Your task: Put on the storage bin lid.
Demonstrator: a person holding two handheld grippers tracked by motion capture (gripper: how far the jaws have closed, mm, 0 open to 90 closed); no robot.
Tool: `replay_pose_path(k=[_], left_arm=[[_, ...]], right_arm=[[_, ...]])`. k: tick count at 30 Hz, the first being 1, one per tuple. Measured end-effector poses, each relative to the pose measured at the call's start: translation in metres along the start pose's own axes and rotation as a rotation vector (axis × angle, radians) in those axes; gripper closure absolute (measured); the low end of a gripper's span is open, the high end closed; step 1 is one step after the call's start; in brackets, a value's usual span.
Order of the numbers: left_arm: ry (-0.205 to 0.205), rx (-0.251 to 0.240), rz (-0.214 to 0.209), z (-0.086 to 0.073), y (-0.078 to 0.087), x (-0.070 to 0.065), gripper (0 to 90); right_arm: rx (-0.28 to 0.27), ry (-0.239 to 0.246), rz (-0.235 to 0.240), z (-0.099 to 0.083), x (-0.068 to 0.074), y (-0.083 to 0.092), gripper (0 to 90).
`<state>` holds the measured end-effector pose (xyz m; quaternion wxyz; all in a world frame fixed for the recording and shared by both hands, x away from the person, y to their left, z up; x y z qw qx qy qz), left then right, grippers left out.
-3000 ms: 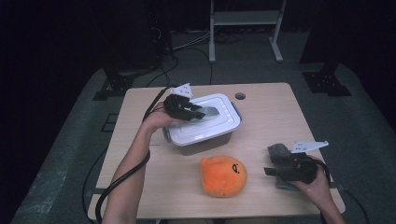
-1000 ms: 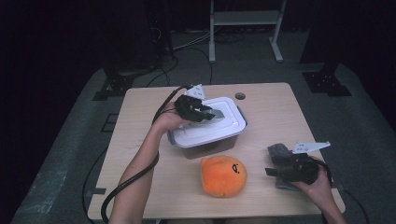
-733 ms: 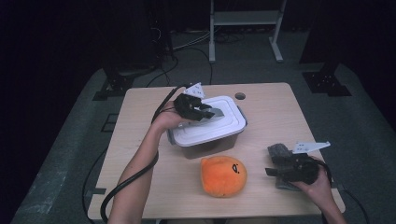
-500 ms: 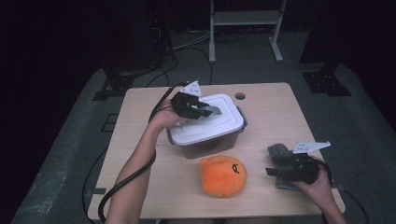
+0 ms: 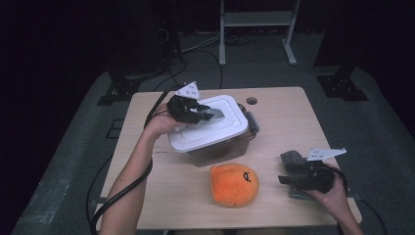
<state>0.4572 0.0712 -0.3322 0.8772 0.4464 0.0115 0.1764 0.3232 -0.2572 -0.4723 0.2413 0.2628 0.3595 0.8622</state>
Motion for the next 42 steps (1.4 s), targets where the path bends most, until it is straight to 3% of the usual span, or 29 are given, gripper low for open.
replay_pose_path(k=[19,42], left_arm=[[0.02,-0.013,0.035,-0.033,0.04,-0.009,66.2],[0.078,-0.036,0.09,-0.079,0.083,-0.014,66.2]], right_arm=[[0.003,-0.006,-0.005,-0.001,0.0,0.0,33.7],[0.011,-0.008,-0.006,-0.001,0.0,-0.002,33.6]])
Point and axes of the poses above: each handheld gripper's, and its own axes: y roughly backward along the jaws, z roughly out of its top, x roughly to its left, the point moved 6 cm from there along -y, roughly forward along the jaws, and after that the axes turned 15 degrees about x, right-handed, at the moved point
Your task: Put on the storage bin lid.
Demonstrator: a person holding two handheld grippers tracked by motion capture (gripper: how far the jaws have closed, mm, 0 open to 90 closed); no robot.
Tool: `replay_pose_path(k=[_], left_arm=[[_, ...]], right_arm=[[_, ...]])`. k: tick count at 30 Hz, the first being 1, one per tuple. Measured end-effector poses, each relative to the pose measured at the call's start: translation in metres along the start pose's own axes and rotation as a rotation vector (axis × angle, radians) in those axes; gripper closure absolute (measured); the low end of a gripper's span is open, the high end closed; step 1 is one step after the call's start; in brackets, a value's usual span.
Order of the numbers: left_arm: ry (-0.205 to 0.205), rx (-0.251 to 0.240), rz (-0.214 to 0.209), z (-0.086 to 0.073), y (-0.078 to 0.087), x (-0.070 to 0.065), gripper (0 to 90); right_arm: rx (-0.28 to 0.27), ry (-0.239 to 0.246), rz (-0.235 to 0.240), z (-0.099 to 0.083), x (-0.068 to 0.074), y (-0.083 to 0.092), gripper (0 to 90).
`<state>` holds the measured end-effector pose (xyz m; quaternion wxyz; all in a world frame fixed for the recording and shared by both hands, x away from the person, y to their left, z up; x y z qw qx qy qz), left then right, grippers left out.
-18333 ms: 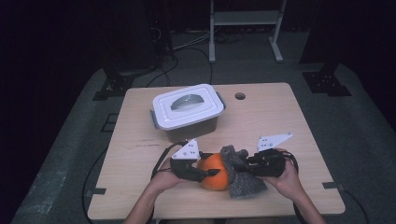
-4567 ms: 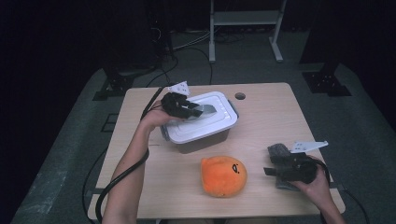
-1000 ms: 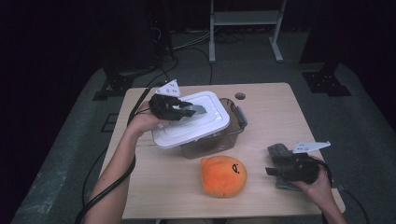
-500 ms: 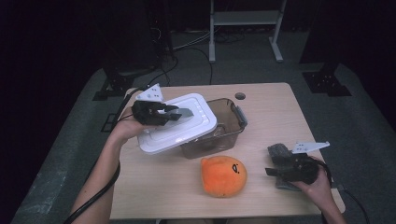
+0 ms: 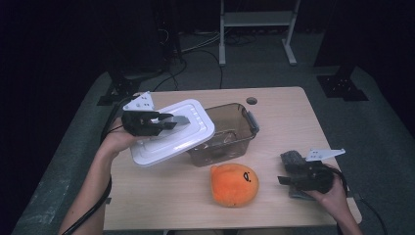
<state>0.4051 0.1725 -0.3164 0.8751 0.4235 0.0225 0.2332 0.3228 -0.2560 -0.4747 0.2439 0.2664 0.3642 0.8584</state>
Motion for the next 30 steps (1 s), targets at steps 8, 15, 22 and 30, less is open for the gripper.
replay_pose_path(k=[8,15,22,30], left_arm=[[0.014,-0.001,0.016,-0.016,0.013,-0.002,66.2],[0.026,-0.005,0.032,-0.033,0.025,-0.004,66.3],[0.041,-0.01,0.042,-0.053,0.035,-0.008,66.2],[0.063,-0.021,0.05,-0.074,0.044,-0.015,66.2]], right_arm=[[0.001,0.002,-0.002,0.0,0.0,0.0,33.6],[0.005,0.002,-0.003,0.0,0.0,0.0,33.6],[0.013,0.004,-0.001,0.0,0.001,-0.002,33.6],[0.015,0.005,-0.002,0.0,0.001,-0.003,33.6]])
Point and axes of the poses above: each handheld gripper's, and its own axes: y roughly backward along the jaws, z roughly out of its top, x roughly to its left, the point moved 6 cm from there along -y, roughly forward along the jaws, and after that the axes turned 15 degrees about x, right-handed, at the moved point
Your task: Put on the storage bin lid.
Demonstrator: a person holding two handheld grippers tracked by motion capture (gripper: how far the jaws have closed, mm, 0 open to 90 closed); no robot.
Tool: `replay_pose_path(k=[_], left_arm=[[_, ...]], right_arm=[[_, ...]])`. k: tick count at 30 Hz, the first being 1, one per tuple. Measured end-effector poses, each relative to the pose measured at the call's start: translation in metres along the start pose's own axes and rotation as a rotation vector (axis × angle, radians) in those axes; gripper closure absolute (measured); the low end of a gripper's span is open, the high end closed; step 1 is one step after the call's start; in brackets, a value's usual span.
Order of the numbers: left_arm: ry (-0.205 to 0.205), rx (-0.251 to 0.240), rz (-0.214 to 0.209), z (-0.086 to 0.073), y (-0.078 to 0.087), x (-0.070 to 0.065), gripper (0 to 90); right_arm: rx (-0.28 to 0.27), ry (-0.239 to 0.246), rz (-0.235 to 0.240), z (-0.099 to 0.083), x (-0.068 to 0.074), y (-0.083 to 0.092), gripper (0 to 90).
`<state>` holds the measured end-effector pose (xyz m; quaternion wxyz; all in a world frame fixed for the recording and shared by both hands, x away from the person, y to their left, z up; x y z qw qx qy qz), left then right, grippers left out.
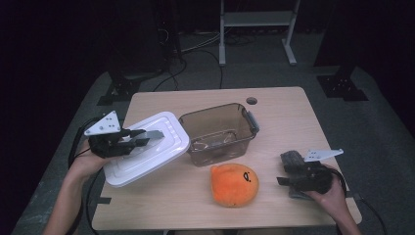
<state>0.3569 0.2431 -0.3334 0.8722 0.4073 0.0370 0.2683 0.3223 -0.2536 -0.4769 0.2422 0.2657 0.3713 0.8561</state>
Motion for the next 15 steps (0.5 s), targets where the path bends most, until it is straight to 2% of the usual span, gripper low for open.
replay_pose_path(k=[15], left_arm=[[0.026,0.005,-0.006,-0.036,0.003,-0.011,66.2]], right_arm=[[0.006,-0.005,-0.002,-0.001,0.0,-0.001,33.6]])
Point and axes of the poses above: each handheld gripper's, and its own axes: y roughly backward along the jaws, z roughly out of its top, x roughly to its left, the point moved 6 cm from there along -y, roughly forward along the jaws, and after that the axes turned 15 degrees about x, right-handed, at the moved point
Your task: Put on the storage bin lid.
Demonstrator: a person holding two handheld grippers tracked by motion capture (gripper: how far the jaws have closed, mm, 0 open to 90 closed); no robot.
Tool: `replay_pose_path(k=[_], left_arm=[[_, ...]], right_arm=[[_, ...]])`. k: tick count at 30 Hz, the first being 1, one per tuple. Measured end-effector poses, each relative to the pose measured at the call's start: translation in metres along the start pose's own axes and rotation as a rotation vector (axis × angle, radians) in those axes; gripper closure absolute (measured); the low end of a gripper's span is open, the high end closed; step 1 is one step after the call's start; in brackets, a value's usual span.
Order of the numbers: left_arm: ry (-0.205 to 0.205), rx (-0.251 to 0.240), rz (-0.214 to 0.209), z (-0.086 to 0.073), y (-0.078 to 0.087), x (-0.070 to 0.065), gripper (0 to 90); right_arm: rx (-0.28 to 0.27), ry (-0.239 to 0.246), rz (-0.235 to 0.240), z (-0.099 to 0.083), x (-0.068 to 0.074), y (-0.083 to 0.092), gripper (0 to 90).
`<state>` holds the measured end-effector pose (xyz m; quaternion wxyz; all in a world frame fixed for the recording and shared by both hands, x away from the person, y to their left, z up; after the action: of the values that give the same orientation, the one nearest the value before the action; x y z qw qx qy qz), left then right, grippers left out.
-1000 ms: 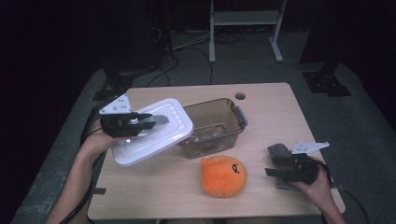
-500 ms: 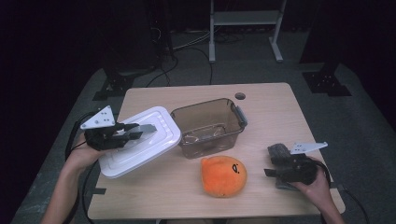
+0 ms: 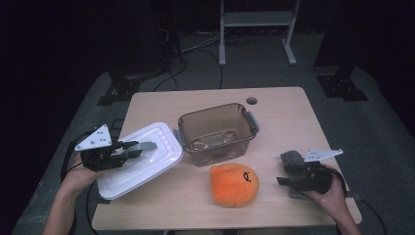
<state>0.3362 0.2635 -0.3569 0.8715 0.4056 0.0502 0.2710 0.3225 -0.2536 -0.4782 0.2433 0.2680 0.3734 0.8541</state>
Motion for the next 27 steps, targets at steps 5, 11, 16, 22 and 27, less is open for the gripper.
replay_pose_path(k=[5,11,16,22,27], left_arm=[[0.016,-0.006,-0.013,-0.011,-0.003,-0.003,66.2],[0.018,-0.001,-0.027,-0.022,-0.01,-0.007,66.2],[0.025,0.013,-0.033,-0.03,-0.016,-0.008,66.2],[0.038,0.031,-0.052,-0.041,-0.028,-0.011,66.2],[0.055,0.051,-0.069,-0.051,-0.042,-0.013,66.2]], right_arm=[[0.003,0.002,0.0,0.0,0.001,-0.001,33.6],[0.004,0.001,0.0,0.0,0.001,-0.002,33.6],[0.006,0.002,-0.001,0.0,0.0,-0.002,33.6],[0.007,0.002,-0.002,0.0,0.001,-0.002,33.6],[0.011,0.001,-0.001,-0.001,0.001,-0.002,33.6]])
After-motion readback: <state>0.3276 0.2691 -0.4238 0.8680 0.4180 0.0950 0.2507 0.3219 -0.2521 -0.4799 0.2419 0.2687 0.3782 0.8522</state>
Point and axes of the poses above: each handheld gripper's, and its own axes: y roughly backward along the jaws, z roughly out of its top, x roughly to its left, the point moved 6 cm from there along -y, roughly forward along the jaws, and after that the axes turned 15 degrees about x, right-handed, at the moved point
